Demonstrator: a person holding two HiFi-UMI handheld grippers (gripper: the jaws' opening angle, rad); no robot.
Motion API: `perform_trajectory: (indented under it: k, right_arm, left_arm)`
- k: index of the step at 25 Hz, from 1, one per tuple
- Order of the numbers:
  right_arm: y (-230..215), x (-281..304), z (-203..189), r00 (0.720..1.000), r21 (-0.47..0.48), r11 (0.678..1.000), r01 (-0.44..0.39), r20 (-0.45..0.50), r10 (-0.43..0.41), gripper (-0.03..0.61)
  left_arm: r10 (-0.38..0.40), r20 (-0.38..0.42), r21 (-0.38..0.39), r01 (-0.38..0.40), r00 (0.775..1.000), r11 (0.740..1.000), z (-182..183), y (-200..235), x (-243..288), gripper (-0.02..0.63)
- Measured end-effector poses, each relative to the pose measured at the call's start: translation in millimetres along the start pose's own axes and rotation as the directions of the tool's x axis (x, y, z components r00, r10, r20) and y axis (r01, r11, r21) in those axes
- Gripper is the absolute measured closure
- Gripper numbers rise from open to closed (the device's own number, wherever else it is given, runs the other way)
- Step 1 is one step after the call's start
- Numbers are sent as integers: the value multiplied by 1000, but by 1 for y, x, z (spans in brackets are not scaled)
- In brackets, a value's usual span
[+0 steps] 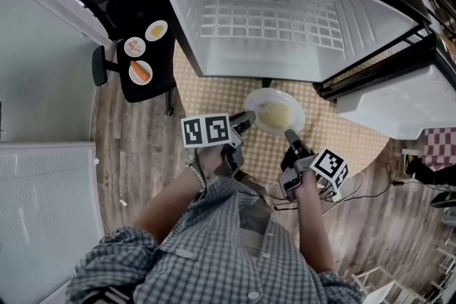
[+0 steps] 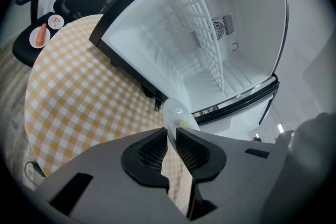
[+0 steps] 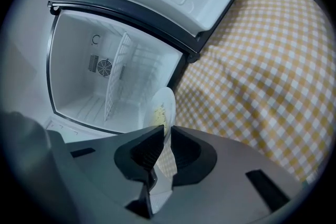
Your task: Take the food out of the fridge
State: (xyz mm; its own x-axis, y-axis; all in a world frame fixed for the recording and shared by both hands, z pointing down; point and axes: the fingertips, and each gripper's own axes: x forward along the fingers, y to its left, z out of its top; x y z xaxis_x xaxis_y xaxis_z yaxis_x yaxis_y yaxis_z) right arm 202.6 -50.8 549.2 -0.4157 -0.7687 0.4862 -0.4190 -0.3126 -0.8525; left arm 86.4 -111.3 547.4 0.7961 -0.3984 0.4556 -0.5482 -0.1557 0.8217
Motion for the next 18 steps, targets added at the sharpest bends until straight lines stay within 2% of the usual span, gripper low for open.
perform_trajectory:
  k: [9, 18]
  right_arm:
    - [-35, 14, -20, 998, 60, 997, 48, -45, -46, 557]
    - [-60, 27, -29, 991, 82, 991, 109, -82, -103, 555]
  left_arm:
    - [60, -43, -22, -61, 997, 998, -22, 36, 11, 555]
    - [120, -79, -7, -121, 990, 993, -36, 61, 19, 548]
